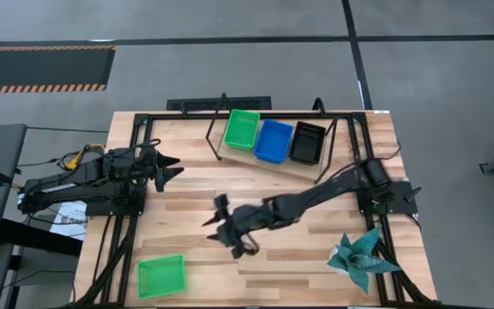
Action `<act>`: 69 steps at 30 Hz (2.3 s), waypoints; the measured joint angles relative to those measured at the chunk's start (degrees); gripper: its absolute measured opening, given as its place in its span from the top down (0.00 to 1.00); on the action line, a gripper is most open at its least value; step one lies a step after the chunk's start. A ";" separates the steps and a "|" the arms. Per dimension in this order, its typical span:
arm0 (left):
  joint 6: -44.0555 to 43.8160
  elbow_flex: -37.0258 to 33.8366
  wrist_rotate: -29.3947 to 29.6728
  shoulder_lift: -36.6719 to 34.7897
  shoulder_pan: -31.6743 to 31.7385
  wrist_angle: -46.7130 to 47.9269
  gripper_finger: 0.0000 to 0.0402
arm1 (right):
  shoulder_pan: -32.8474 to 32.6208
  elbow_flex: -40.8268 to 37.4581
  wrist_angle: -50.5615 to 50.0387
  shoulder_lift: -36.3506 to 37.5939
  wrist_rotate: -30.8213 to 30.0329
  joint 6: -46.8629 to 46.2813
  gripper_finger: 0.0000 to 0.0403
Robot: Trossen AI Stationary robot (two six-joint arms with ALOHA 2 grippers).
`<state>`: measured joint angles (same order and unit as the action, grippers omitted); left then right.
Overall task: Stack baskets on shelf by color
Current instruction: Stack the green bin on top of the green bin on the shelf
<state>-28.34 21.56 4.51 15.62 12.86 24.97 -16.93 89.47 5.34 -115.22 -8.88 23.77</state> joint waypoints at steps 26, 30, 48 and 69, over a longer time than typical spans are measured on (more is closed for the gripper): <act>-2.42 0.00 -0.06 0.00 0.00 0.26 0.43 | 0.44 44.65 -18.94 -35.08 17.90 28.87 0.52; -2.56 0.02 -0.09 -0.02 0.00 1.42 0.43 | 0.46 44.65 -19.60 -35.08 17.91 31.18 0.54; -4.96 0.02 0.73 -0.01 -0.02 2.51 0.43 | 0.13 44.15 -16.78 -35.04 21.79 36.00 0.55; -10.85 17.28 -12.73 24.21 -16.87 5.46 0.72 | -3.67 45.15 -50.65 -13.12 4.64 -0.84 0.55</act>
<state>-39.18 38.84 -8.22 39.83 -4.00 30.43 -20.60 134.62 -45.30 -128.34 -4.25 22.93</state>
